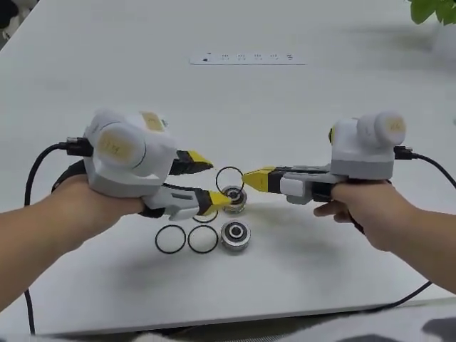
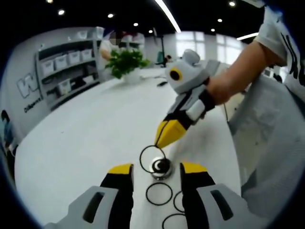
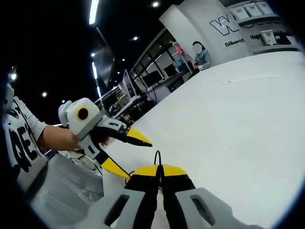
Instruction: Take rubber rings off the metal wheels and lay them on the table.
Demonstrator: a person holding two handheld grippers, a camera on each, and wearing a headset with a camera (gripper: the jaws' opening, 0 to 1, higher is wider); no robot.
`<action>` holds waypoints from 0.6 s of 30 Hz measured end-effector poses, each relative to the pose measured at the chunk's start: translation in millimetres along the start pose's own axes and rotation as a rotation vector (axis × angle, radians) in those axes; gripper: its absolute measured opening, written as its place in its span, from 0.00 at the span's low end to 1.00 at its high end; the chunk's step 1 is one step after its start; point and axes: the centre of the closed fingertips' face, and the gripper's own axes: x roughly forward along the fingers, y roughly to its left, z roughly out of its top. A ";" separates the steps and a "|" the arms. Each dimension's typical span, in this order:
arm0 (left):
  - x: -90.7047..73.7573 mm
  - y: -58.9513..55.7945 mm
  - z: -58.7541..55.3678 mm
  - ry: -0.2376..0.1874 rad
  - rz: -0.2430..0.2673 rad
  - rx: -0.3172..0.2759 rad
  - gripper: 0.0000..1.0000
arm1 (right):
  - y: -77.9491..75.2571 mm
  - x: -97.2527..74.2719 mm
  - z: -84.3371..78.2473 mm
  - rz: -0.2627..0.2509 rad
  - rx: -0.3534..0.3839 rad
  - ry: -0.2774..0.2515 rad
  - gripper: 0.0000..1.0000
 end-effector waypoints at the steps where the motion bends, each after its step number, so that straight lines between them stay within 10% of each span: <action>1: -1.6 0.1 0.0 -0.002 0.001 -0.001 0.40 | 0.5 0.1 0.3 0.001 0.001 0.000 0.00; 18: -34.0 8.9 -6.3 -0.015 0.044 -0.013 0.51 | 13.8 7.1 8.1 0.037 -0.003 -0.002 0.00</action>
